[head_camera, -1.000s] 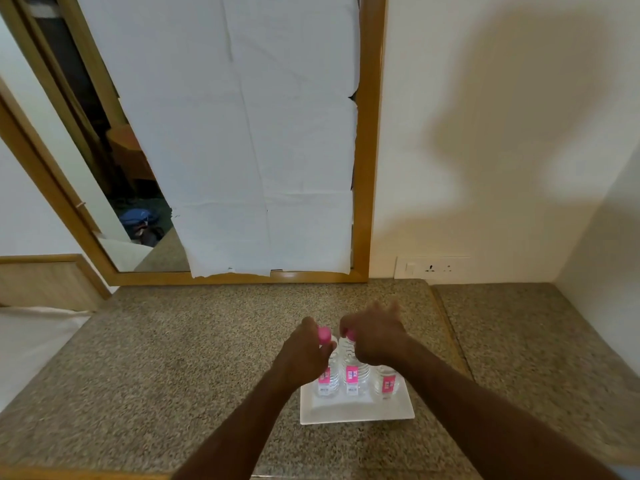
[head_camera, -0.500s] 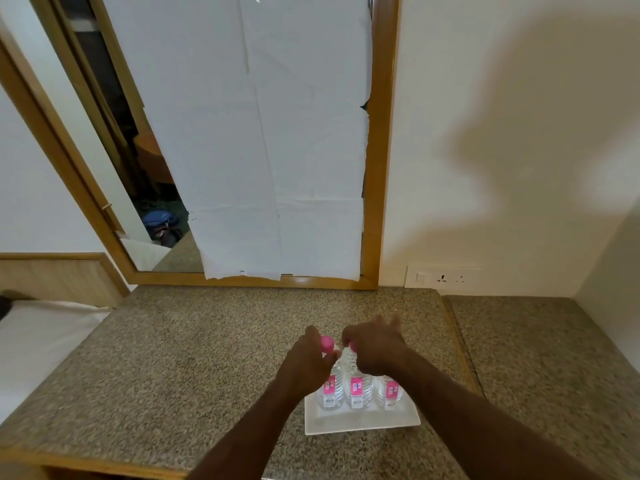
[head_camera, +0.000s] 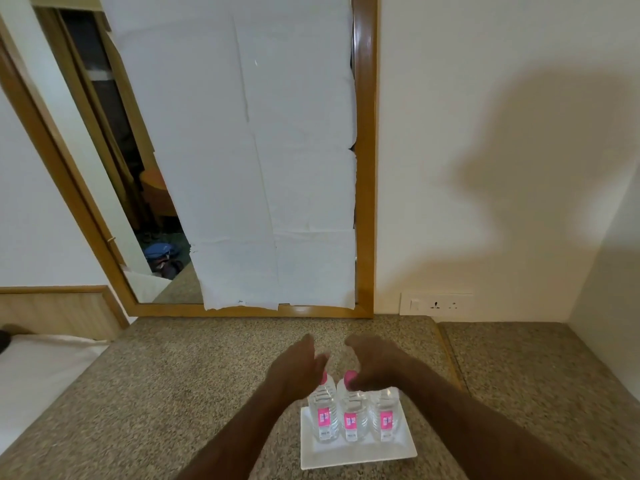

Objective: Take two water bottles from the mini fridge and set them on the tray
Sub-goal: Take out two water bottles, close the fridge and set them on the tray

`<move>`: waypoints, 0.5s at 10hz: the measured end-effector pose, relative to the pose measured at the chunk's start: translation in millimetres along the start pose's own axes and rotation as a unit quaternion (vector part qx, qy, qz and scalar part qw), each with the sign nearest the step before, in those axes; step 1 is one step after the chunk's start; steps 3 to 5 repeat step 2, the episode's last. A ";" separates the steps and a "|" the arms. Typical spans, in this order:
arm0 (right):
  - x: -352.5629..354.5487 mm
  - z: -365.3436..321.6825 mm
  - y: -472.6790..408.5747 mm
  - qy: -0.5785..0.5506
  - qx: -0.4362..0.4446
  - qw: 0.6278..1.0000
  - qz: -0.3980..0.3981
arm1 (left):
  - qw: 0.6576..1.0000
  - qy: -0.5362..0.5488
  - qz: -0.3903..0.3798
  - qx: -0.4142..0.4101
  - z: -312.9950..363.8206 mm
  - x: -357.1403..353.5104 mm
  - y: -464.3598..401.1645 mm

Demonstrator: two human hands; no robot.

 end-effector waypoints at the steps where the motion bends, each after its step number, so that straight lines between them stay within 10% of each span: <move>1: 68.3 7.8 -0.1 0.045 0.051 0.976 0.205 | 0.995 -0.042 0.084 -0.041 23.0 63.7 -21.4; 2: 128.7 -0.2 0.6 0.113 0.066 0.929 0.347 | 0.973 -0.103 0.198 -0.053 43.0 115.2 -47.4; 5: 128.7 -0.2 0.6 0.113 0.066 0.929 0.347 | 0.973 -0.103 0.198 -0.053 43.0 115.2 -47.4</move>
Point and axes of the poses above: each hand's wrist, its own y-axis away from the middle knuckle, its own x-axis out of the back of the hand, z = x × y, the point moved 2 cm from there along -y, towards the middle knuckle, and after that the axes turned 3 degrees about -z, right-handed, at the moved point
